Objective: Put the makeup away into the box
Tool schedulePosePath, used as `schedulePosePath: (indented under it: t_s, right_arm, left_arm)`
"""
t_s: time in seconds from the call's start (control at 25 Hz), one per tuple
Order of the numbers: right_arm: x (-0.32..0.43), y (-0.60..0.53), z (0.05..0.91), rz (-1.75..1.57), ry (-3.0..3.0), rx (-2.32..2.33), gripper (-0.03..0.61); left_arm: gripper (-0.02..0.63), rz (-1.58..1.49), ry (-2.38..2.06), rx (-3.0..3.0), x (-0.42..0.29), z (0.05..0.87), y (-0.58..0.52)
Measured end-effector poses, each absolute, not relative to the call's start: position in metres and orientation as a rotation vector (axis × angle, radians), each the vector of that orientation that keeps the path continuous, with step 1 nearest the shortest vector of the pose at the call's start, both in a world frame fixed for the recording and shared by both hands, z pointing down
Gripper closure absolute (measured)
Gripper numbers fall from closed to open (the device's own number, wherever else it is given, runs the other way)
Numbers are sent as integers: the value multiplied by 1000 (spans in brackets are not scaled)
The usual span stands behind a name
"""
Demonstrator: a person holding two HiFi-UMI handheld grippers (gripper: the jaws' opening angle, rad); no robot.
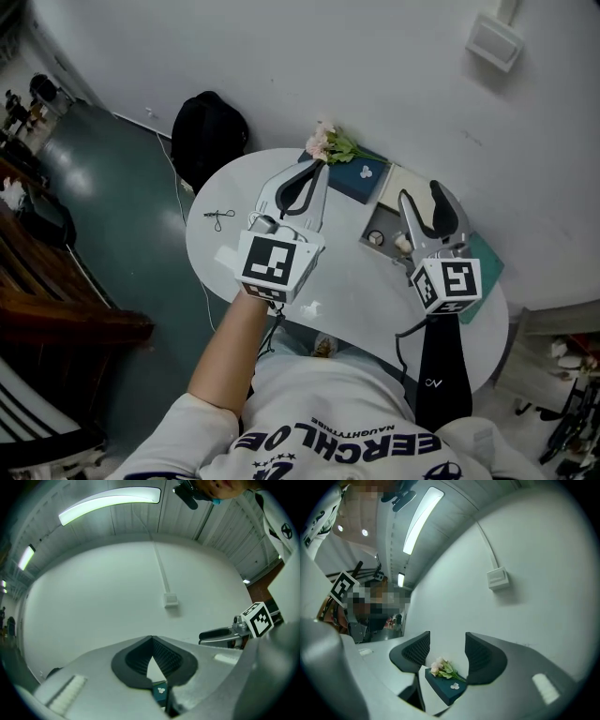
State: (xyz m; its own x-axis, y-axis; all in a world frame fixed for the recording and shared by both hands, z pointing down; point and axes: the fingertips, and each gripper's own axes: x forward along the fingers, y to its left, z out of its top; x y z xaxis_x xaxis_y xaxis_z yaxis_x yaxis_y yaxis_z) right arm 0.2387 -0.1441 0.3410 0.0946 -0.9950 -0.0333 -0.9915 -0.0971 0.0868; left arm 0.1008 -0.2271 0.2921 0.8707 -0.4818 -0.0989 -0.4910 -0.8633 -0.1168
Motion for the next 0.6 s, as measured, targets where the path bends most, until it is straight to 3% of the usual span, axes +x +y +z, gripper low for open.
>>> schedulePosePath:
  t_s: [0.6]
  right_arm:
    - [57, -302, 352, -83, -2381, 1980, 319]
  left_arm:
    - [607, -18, 990, -2769, -69, 298, -336]
